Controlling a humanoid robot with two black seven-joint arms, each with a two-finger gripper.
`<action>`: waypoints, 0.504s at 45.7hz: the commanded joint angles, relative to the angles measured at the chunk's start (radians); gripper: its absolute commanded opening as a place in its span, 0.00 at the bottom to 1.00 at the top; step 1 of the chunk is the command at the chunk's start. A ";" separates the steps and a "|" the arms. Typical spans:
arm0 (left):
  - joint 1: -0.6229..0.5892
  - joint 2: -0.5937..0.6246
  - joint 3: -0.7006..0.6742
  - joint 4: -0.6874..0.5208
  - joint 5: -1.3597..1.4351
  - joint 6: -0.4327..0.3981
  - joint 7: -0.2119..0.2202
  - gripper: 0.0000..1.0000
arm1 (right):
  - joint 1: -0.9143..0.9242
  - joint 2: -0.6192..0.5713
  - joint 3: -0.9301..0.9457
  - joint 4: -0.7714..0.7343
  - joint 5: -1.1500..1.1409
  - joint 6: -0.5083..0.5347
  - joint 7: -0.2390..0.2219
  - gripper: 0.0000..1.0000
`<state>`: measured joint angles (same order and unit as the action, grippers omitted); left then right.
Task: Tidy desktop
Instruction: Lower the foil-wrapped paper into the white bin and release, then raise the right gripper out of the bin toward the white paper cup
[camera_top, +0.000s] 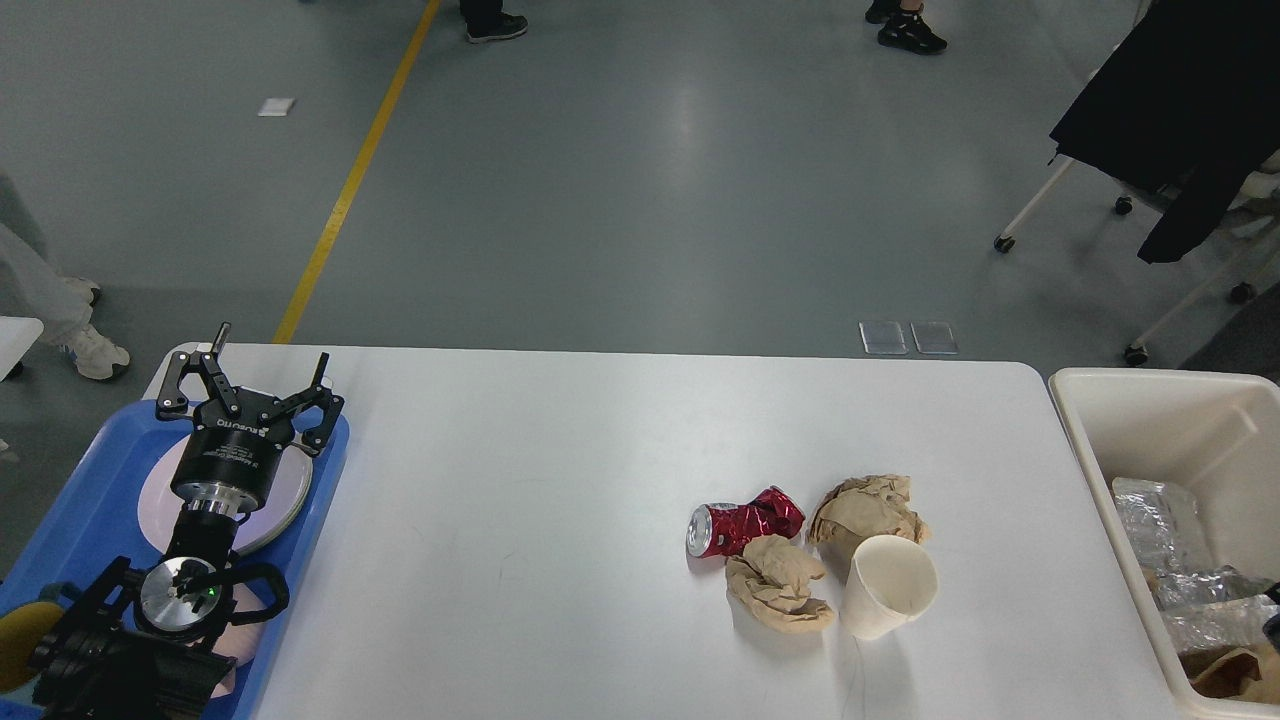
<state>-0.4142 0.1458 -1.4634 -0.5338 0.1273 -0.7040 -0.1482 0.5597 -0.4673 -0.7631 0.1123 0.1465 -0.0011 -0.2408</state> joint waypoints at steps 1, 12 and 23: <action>0.000 0.000 0.000 0.000 0.000 0.000 0.001 0.97 | 0.064 -0.060 -0.012 0.082 -0.033 0.013 -0.002 1.00; 0.000 0.000 0.000 0.000 0.000 0.000 -0.001 0.97 | 0.389 -0.241 -0.024 0.534 -0.425 0.067 -0.011 1.00; 0.000 0.000 0.000 0.000 0.000 0.000 0.001 0.97 | 0.964 -0.295 -0.396 0.938 -0.550 0.305 -0.014 1.00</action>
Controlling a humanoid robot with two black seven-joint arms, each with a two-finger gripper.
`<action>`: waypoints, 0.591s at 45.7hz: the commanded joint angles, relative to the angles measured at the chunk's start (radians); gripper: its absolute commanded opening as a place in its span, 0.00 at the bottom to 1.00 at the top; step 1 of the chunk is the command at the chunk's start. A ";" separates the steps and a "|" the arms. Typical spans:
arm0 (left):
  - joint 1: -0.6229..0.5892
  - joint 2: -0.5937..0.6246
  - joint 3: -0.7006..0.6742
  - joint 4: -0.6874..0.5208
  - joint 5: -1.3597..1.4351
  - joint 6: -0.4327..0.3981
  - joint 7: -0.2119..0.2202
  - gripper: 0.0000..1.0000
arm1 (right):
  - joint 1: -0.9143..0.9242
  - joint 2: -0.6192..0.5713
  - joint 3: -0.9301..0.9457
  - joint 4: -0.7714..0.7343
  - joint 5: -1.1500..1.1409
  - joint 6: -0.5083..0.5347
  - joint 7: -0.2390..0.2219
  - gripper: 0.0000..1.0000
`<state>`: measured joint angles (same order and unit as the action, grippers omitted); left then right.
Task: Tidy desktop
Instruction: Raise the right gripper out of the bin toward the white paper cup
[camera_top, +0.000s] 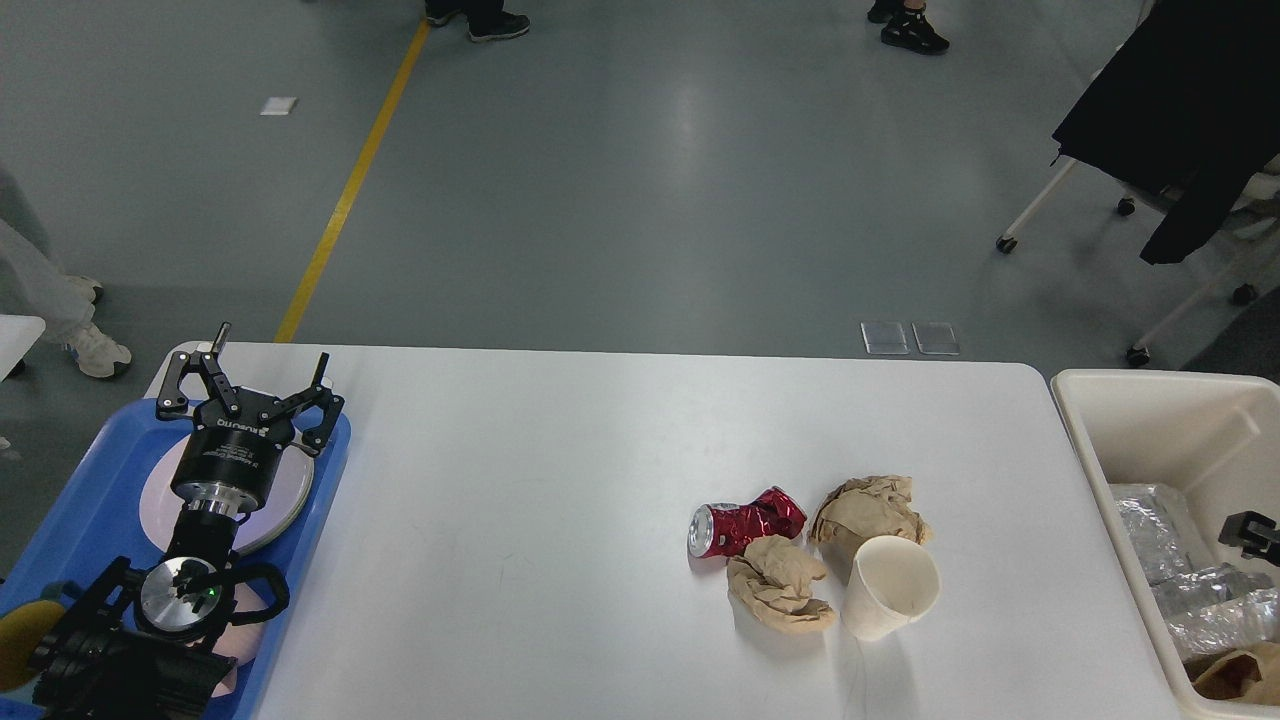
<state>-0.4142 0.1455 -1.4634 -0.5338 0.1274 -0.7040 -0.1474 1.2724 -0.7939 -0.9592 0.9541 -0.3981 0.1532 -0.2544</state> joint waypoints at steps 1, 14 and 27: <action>0.000 0.000 0.000 0.000 0.000 0.000 0.000 0.97 | 0.295 0.054 -0.232 0.104 -0.005 0.198 0.000 1.00; 0.002 0.000 0.000 0.000 0.000 0.000 0.000 0.97 | 0.741 0.312 -0.319 0.346 0.004 0.620 0.003 1.00; 0.000 0.000 0.000 0.000 0.000 0.000 -0.001 0.97 | 1.122 0.453 -0.308 0.629 0.186 0.643 0.003 1.00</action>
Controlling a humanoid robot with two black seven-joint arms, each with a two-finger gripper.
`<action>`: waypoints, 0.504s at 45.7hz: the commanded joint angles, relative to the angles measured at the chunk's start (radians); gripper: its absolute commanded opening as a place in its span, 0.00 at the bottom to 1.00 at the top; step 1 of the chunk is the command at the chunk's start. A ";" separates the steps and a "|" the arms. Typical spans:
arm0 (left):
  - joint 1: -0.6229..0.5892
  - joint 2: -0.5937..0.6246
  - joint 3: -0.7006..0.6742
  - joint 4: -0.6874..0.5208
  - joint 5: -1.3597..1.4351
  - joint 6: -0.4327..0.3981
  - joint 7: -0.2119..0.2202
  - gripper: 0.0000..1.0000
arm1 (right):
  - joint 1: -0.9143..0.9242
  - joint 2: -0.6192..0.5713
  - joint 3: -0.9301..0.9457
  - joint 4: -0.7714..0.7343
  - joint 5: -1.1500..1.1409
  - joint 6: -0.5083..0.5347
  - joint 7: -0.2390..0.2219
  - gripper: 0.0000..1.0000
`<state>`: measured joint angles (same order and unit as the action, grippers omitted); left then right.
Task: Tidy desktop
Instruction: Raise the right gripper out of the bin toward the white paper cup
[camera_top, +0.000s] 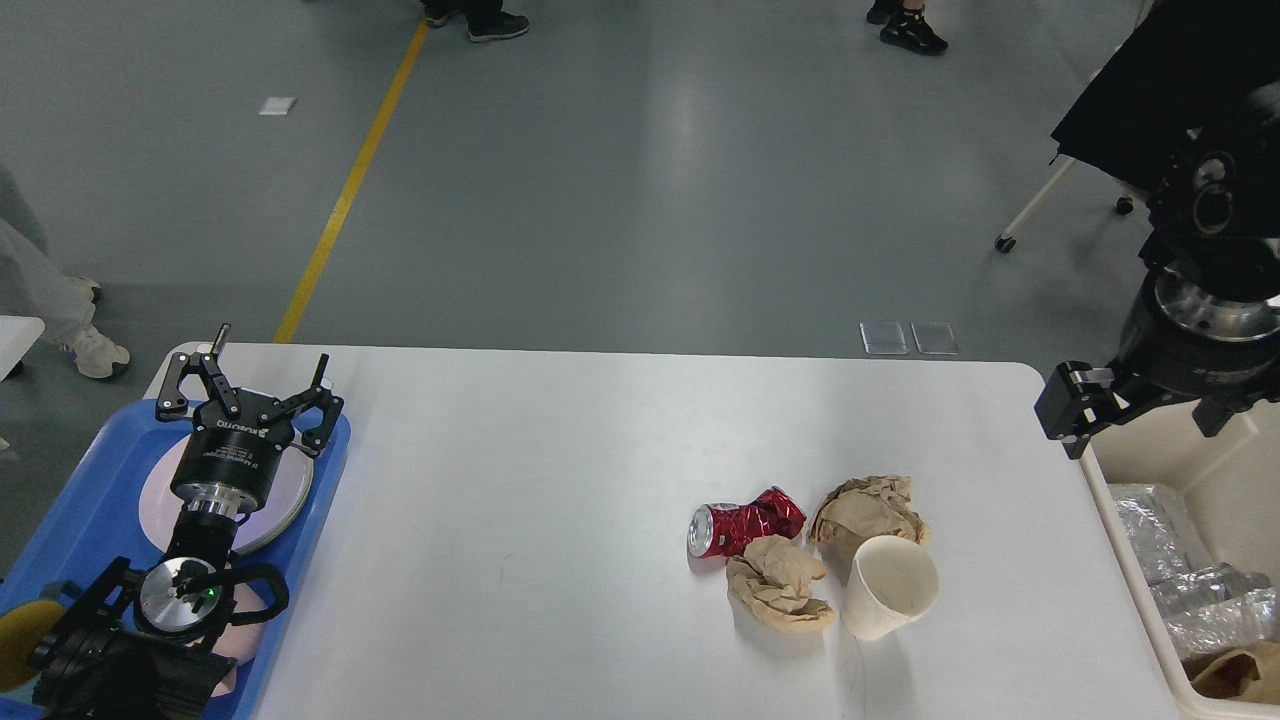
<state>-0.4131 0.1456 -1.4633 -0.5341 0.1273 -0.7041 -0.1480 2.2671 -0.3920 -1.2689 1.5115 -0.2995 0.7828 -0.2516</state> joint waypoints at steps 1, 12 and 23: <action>0.000 0.000 0.000 0.000 0.000 0.000 0.001 0.97 | 0.149 0.062 0.000 0.082 0.106 0.012 0.000 1.00; 0.000 0.000 0.000 0.000 0.000 0.000 -0.001 0.97 | 0.230 0.150 -0.035 0.162 0.149 -0.065 0.196 1.00; -0.001 0.000 0.000 0.000 0.000 0.000 -0.001 0.97 | 0.216 0.159 -0.052 0.161 0.140 -0.054 0.187 1.00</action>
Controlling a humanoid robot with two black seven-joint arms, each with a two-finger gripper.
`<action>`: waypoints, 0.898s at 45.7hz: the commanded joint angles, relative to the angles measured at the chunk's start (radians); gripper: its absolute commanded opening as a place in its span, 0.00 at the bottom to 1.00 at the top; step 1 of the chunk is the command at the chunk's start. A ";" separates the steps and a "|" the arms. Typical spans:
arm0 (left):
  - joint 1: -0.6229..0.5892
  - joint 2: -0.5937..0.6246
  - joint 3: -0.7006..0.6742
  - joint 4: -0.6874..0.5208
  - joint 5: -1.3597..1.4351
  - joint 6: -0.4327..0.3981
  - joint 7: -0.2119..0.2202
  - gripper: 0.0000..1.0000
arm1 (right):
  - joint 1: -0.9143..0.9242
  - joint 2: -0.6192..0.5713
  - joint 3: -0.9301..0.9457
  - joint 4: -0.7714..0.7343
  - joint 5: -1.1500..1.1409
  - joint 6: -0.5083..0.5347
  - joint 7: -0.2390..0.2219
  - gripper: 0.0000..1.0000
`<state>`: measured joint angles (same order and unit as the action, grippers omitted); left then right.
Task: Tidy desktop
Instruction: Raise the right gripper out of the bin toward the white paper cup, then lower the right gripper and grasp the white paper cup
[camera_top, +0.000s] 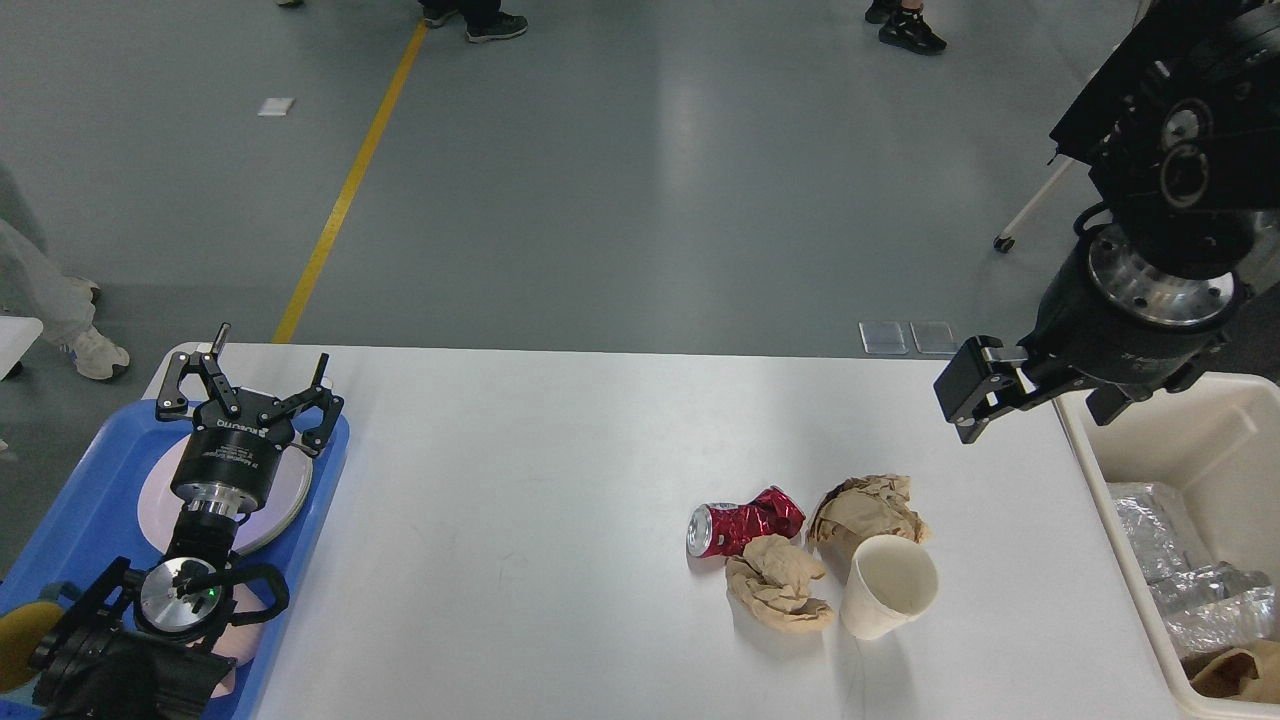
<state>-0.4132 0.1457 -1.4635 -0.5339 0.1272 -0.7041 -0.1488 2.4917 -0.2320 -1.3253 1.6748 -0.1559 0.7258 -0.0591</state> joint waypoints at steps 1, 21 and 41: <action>0.001 0.000 0.000 0.000 0.000 0.000 0.000 0.97 | -0.014 -0.003 0.006 -0.003 -0.007 0.003 -0.005 1.00; -0.001 0.000 0.000 0.000 0.000 0.000 0.000 0.97 | -0.292 0.013 0.066 -0.047 -0.014 -0.121 -0.005 1.00; -0.001 0.000 0.000 0.000 0.000 0.000 0.002 0.97 | -0.543 0.076 0.109 -0.095 -0.014 -0.390 -0.005 1.00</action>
<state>-0.4143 0.1459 -1.4635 -0.5337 0.1273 -0.7041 -0.1474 2.0119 -0.1762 -1.2245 1.6039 -0.1688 0.3837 -0.0645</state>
